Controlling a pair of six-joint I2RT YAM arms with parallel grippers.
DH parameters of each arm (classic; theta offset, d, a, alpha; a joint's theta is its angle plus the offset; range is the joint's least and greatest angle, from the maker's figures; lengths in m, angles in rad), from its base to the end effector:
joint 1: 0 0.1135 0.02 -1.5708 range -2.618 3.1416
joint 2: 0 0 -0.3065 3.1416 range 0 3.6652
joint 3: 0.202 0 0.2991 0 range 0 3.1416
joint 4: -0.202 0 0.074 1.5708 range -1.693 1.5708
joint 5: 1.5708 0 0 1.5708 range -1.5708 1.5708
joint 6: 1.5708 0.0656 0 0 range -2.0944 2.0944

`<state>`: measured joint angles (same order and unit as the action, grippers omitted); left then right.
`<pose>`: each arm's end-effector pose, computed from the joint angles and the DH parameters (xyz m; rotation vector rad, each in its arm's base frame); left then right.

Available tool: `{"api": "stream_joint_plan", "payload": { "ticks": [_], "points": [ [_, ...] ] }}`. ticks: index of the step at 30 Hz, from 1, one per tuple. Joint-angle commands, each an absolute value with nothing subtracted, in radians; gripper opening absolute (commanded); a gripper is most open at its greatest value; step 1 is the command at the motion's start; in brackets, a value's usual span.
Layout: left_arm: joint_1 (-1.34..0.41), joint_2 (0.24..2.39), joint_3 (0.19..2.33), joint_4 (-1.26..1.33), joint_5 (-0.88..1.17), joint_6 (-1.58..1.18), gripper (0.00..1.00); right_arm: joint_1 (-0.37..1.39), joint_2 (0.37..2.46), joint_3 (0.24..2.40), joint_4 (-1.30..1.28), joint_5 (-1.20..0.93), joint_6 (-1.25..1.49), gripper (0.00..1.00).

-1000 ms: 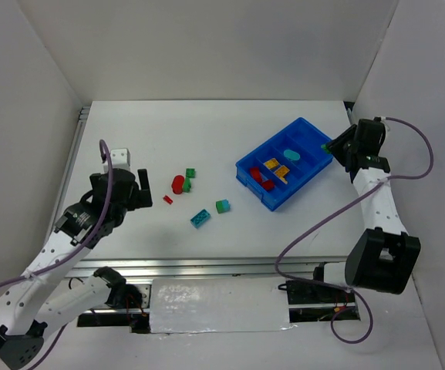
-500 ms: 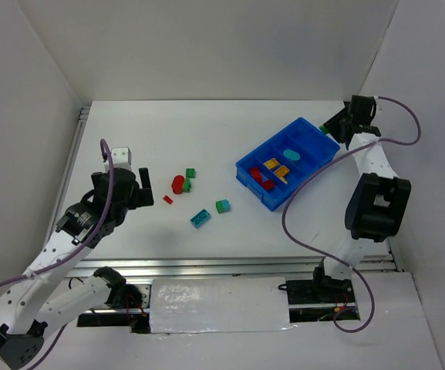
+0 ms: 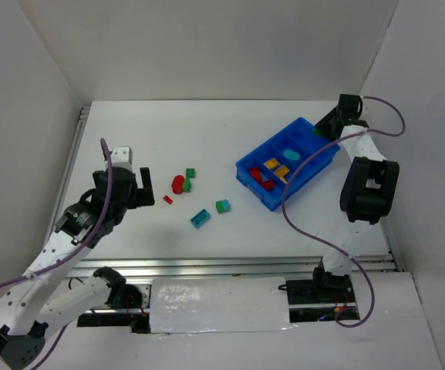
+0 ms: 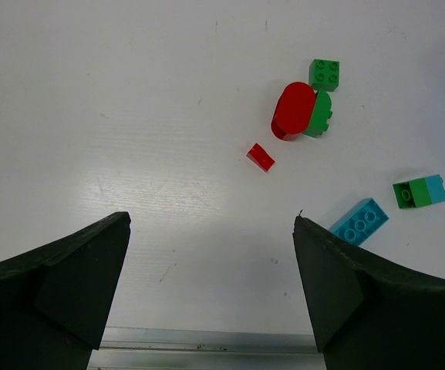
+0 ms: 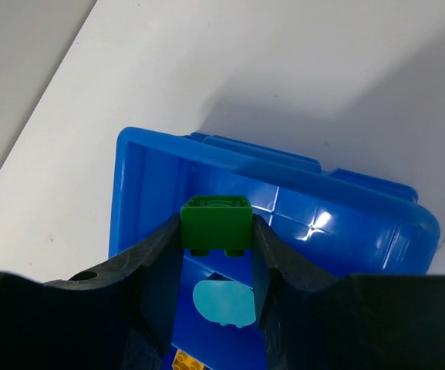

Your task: Sort the legos into containers by color

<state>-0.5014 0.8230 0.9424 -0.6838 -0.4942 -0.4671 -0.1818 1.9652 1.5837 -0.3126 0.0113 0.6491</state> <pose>0.1962 -0.0721 0.3622 -0.2485 2.0468 -0.0674 0.5303 -0.0982 0.2538 0.9240 2.0796 0.2345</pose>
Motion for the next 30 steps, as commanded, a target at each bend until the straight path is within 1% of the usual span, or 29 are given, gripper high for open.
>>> {"api": "stream_joint_plan", "payload": {
  "ticks": [1,5,8,10,11,12,15,18,20,22,26,27,28,29,30],
  "points": [
    [-0.492,0.810,0.940,-0.641,-0.479,-0.442,0.99,-0.166,1.939,1.603,-0.284,0.020,0.634,0.16],
    [-0.491,0.808,0.939,-0.638,-0.469,-0.439,0.99,-0.167,1.988,1.644,-0.327,0.020,0.620,0.18],
    [-0.492,0.810,0.939,-0.635,-0.454,-0.434,0.99,-0.167,1.985,1.643,-0.330,0.020,0.614,0.20],
    [-0.492,0.813,0.939,-0.635,-0.448,-0.431,1.00,-0.166,1.982,1.649,-0.337,0.026,0.612,0.42],
    [-0.492,0.811,0.939,-0.635,-0.445,-0.431,1.00,-0.167,1.979,1.651,-0.339,0.025,0.612,0.50],
    [-0.492,0.808,0.939,-0.634,-0.443,-0.431,1.00,-0.167,1.979,1.657,-0.345,0.025,0.611,0.57],
    [-0.491,0.805,0.937,-0.630,-0.439,-0.428,1.00,-0.167,1.985,1.680,-0.367,0.022,0.603,0.68],
    [-0.491,0.805,0.937,-0.630,-0.437,-0.426,0.99,-0.164,1.983,1.692,-0.390,0.005,0.600,0.72],
    [-0.492,0.807,0.936,-0.632,-0.439,-0.429,1.00,-0.152,1.948,1.680,-0.379,0.006,0.601,0.73],
    [-0.489,0.811,0.936,-0.629,-0.439,-0.430,1.00,-0.132,1.905,1.671,-0.374,-0.037,0.588,0.74],
    [-0.486,0.830,0.939,-0.632,-0.434,-0.430,0.99,-0.017,1.838,1.689,-0.428,-0.020,0.534,0.74],
    [-0.482,0.831,0.940,-0.629,-0.431,-0.428,0.99,0.067,1.826,1.686,-0.434,-0.003,0.510,0.75],
    [-0.476,0.833,0.939,-0.626,-0.426,-0.425,0.99,0.107,1.800,1.684,-0.445,0.029,0.502,0.75],
    [-0.468,0.845,0.940,-0.620,-0.422,-0.419,1.00,0.147,1.789,1.677,-0.466,0.084,0.500,0.79],
    [-0.447,0.857,0.943,-0.615,-0.416,-0.420,1.00,0.206,1.758,1.663,-0.471,0.103,0.506,0.79]
  ]
}}
